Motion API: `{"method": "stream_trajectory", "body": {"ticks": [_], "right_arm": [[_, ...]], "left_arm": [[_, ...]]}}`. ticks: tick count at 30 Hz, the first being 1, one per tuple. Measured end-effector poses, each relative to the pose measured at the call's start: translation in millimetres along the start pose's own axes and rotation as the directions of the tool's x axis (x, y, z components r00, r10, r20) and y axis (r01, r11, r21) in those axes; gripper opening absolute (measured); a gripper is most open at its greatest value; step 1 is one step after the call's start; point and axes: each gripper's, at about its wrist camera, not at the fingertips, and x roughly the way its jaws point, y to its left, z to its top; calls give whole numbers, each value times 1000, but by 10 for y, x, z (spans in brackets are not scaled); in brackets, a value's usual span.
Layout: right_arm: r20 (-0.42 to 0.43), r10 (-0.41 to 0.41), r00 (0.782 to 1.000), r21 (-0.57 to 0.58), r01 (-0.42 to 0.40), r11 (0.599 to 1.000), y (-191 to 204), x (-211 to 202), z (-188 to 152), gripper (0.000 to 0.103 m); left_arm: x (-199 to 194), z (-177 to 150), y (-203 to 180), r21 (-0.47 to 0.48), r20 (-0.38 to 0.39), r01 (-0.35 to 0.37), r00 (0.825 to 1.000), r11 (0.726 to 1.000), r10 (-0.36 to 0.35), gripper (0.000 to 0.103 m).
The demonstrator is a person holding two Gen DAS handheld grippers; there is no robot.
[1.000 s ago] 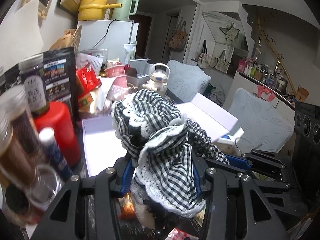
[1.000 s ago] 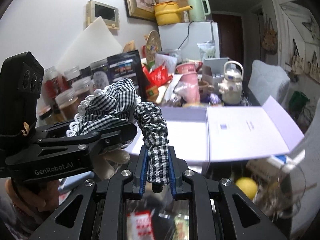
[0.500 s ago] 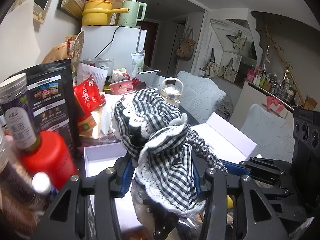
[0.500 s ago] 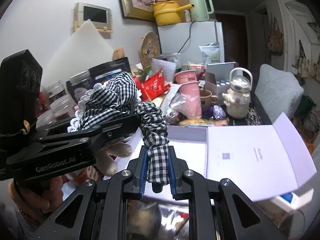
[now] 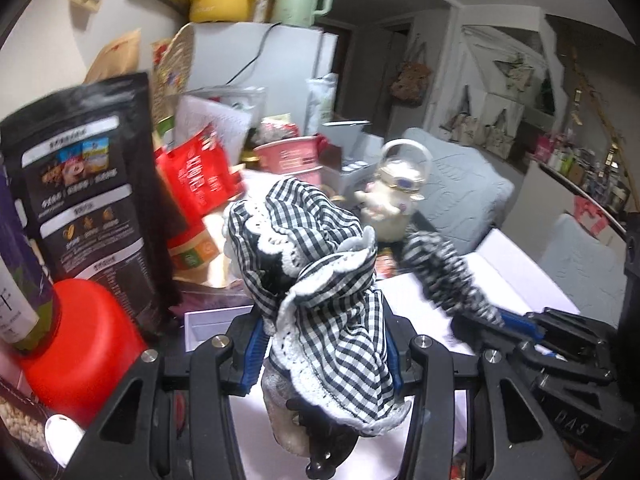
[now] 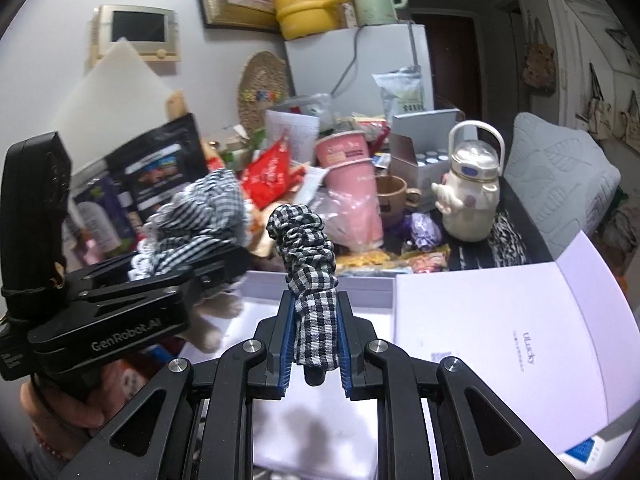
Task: Organize soft objects
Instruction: 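Carry the doll and scrunchie with both grippers over the open white box, then lower the doll and scrunchie into the box and open both grippers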
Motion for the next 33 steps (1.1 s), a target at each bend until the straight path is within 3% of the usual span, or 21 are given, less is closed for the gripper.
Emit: {"method": "stream_trajectory", "body": {"ticks": [12,27,29,31,33], "right_arm": [[-133,-54,990,9,55,998,-165,545,-116,19],[-235,-100,967,31,111,993,-292,808,-273,20],[-237,-106,966,32,117,993,-311,808,-274,22],[-237,-117,964,30,128,991,-321,795,-271,32],[-233,-125,965,25,134,991,-318,780,-263,32]], "left_arm": [[542,-189,192,-44,-152,-66,987,997,58,47],[937,-362,226,-18,-315,-159,938,987,145,47],[963,-354,229,-17,-327,-180,930,984,165,51],[984,-345,252,-27,-340,-191,925,981,171,58],[976,-343,254,-11,-338,-212,920,977,196,63]]}}
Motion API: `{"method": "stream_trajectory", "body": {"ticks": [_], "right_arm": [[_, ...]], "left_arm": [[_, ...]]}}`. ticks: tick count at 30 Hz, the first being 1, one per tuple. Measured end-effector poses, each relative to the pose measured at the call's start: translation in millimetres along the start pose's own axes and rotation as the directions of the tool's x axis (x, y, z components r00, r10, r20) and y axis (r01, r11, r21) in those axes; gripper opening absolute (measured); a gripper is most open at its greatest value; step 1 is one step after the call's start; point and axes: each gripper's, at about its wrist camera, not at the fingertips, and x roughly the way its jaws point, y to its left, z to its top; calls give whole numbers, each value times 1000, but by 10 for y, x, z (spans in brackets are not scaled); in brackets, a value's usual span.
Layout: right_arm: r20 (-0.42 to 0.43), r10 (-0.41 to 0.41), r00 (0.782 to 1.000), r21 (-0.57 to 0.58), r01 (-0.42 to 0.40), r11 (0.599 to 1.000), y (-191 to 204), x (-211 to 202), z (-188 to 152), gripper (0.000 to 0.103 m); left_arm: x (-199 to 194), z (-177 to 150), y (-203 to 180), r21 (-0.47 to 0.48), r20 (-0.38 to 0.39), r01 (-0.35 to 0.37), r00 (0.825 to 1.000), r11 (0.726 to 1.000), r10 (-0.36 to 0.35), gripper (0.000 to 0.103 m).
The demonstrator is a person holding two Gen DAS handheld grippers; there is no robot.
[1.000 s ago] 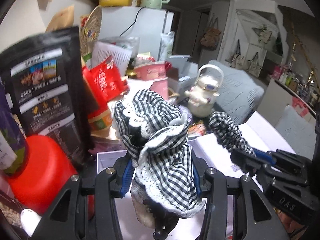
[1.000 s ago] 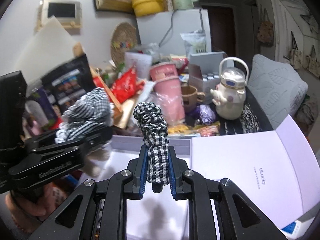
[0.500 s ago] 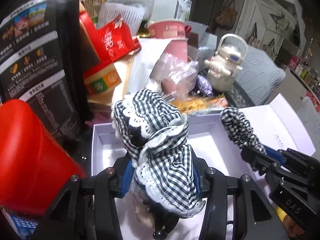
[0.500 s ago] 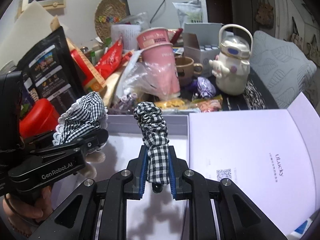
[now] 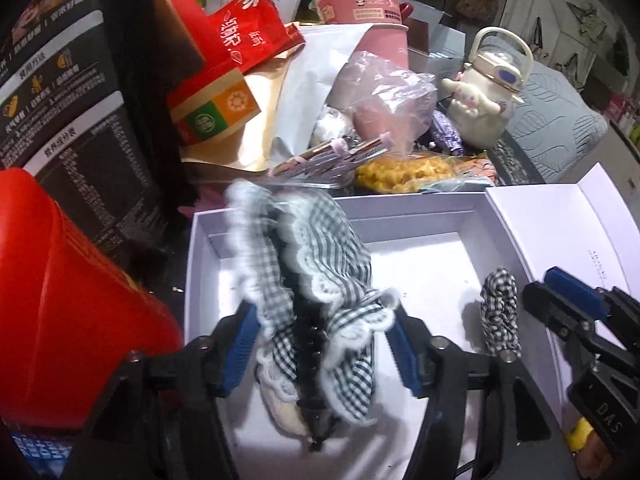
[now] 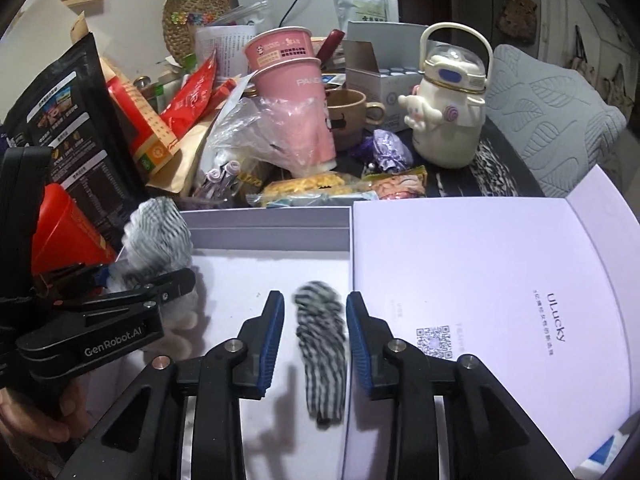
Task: Organize soft objects
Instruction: 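Lower the doll and scrunchie into the box and open both grippers, then withdraw both grippers from the box back toward the table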
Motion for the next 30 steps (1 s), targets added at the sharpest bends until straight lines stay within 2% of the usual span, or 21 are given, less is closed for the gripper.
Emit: {"method": "stream_trajectory", "body": {"ticks": [7,13,18,30], "right_arm": [[25,-16,1000,-5,16,1000,11,-116,21,32],[48,-7,999,-12,8,1000,65,-266,45,32],[77,-5,997,-28,7,1000,132,-464,64,32],[169,-22,985,-37,29,999,221,-1163,-36,32]], "left_arm": [[-230,18,28,2,53,-7,999,1000,7,64],[-526,-16,7,15,119,18,993,1000,-20,63],[-777,-83,-24,42,171,53,983,998,-59,63],[-1458,-204,-99,76,280,50,957,996,-70,64]]}}
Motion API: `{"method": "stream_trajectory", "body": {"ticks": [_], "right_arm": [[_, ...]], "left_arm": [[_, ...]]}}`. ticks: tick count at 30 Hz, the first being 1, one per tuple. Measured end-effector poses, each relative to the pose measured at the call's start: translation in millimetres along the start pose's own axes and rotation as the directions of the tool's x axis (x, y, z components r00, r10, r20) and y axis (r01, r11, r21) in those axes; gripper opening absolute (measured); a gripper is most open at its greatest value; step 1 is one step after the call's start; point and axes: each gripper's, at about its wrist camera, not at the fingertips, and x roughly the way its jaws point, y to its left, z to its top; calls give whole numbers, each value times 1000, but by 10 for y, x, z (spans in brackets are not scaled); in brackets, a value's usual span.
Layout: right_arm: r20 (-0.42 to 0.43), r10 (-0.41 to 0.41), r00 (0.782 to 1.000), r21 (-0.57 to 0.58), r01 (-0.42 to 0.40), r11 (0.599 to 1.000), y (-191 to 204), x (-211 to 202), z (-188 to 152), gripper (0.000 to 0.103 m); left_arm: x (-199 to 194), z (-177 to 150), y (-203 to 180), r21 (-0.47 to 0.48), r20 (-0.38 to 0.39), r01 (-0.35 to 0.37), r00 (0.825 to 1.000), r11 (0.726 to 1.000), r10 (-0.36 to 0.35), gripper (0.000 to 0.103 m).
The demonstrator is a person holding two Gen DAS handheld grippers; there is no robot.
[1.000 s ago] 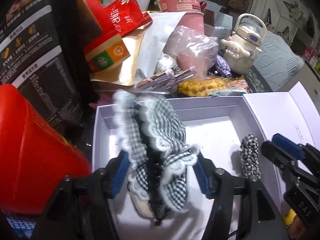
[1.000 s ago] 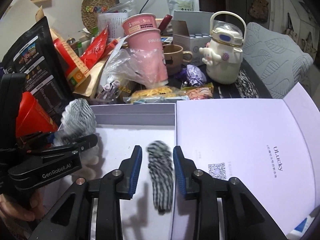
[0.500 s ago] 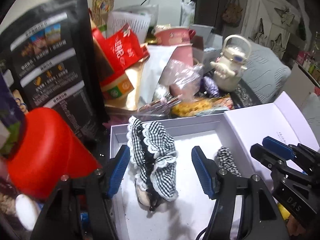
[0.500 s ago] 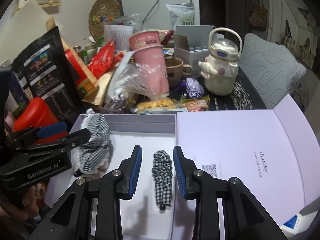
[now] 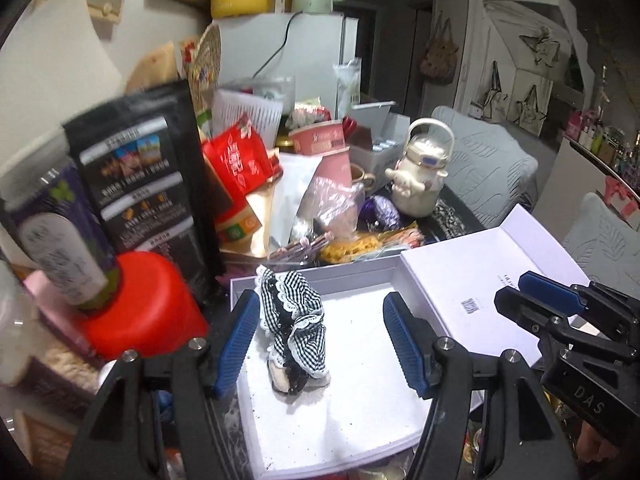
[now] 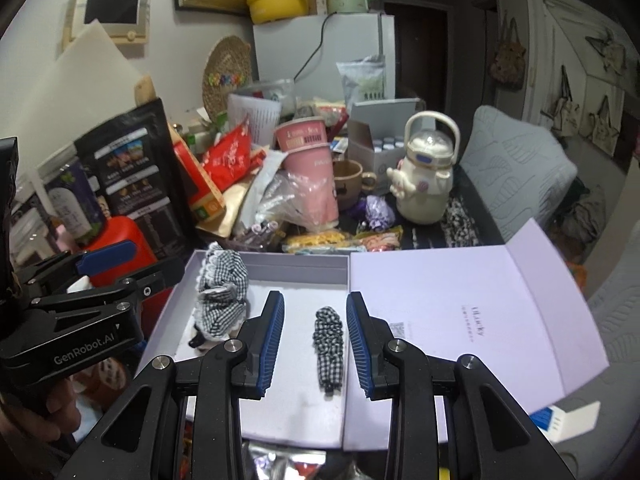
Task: Organize soft objects
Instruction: 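Withdraw both grippers from the box back toward the table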
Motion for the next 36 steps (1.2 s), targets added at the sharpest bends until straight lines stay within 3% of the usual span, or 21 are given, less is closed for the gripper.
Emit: {"method": "stream_trajectory", "body": {"ticks": [3,6,10,13,14,16,18,21,24,36], "right_arm": [[27,-1,1000,-10,2,1000,43,-179,-2,41],[53,2,999,-17,-1,1000,86,-373,-19,41],[96,3,995,-10,-2,1000,125,-642,-62,54],[121,0,993,-9,1,1000,151,-833,-101,58],[128,-2,992,-11,3,1000,158,-887,-111,58],[143,1,990,-13,1,1000,182,-1004,-136,62],[163,6,987,-12,-4,1000,207,-1126,-167,75],[191,12,981,-15,-10,1000,241,-1288,-225,78],[215,2,977,-23,3,1000,287,-1460,-307,87],[239,5,971,-29,2,1000,378,-1848,-723,88]], "left_arm": [[-179,1,-21,5,22,5,1000,1000,-5,64],[-357,-10,-37,7,47,4,999,1000,-5,64],[-594,-33,-44,7,77,3,997,1000,-3,64],[-762,-58,-51,9,101,-1,995,1000,0,91],[-858,-78,-59,13,124,-11,992,1000,9,95],[-983,-109,-79,23,150,-16,989,1000,13,96],[-1095,-132,-85,27,157,-4,988,1000,0,96],[-1245,-174,-83,24,167,8,986,1000,-12,96],[-1405,-250,-93,30,188,7,982,1000,-12,97],[-1765,-682,-148,68,164,29,986,997,-39,97]]}}
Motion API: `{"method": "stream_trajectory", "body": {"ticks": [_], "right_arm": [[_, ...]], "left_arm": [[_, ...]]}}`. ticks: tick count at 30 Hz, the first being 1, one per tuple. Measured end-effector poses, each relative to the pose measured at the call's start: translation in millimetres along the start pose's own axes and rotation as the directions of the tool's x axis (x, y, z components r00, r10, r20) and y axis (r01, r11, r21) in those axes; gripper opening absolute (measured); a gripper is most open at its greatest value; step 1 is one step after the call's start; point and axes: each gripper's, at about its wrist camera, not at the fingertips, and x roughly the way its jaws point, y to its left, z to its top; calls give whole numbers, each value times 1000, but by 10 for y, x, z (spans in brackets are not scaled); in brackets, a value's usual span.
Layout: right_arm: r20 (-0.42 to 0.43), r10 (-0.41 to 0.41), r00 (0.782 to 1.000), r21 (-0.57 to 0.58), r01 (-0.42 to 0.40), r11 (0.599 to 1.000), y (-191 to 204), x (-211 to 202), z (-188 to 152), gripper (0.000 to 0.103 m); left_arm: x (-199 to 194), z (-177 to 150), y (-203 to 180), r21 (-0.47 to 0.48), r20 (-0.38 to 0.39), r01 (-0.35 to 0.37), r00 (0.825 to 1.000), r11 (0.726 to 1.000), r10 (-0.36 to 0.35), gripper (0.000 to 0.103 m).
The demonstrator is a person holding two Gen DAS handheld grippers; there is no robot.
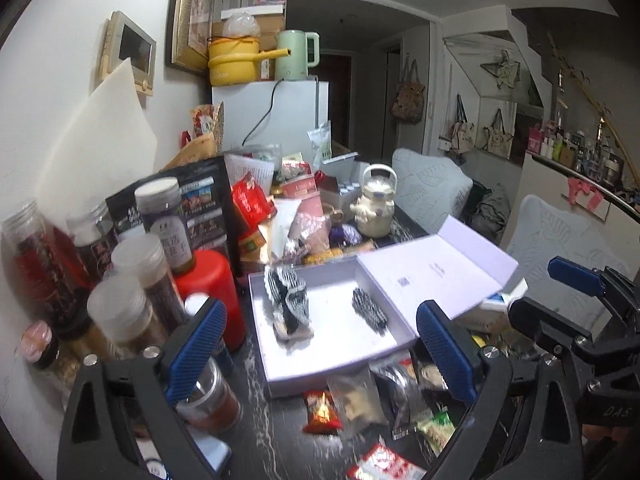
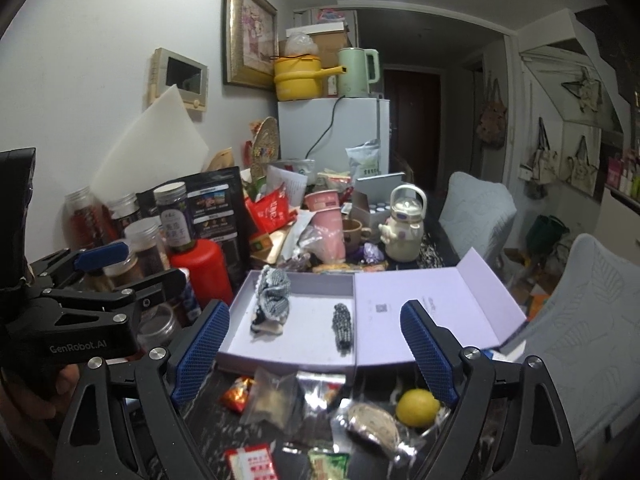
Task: Organize soft objects
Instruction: 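Withdraw both grippers from the box back toward the table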
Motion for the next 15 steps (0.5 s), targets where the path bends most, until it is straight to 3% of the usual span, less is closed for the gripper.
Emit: {"method": "stream_trajectory", "body": {"ticks": [9,15], "right_arm": [[-47,18,999,-22,-19,1000,114,-184,-363,88],[-118,30,993,-14,-32,999,157,-193,-733,88]], "left_arm": [[-266,-375,-66,44,-26,4,1000,999,-3,97],[-247,-629,-47,37,-103,26,994,999,-22,97]]}}
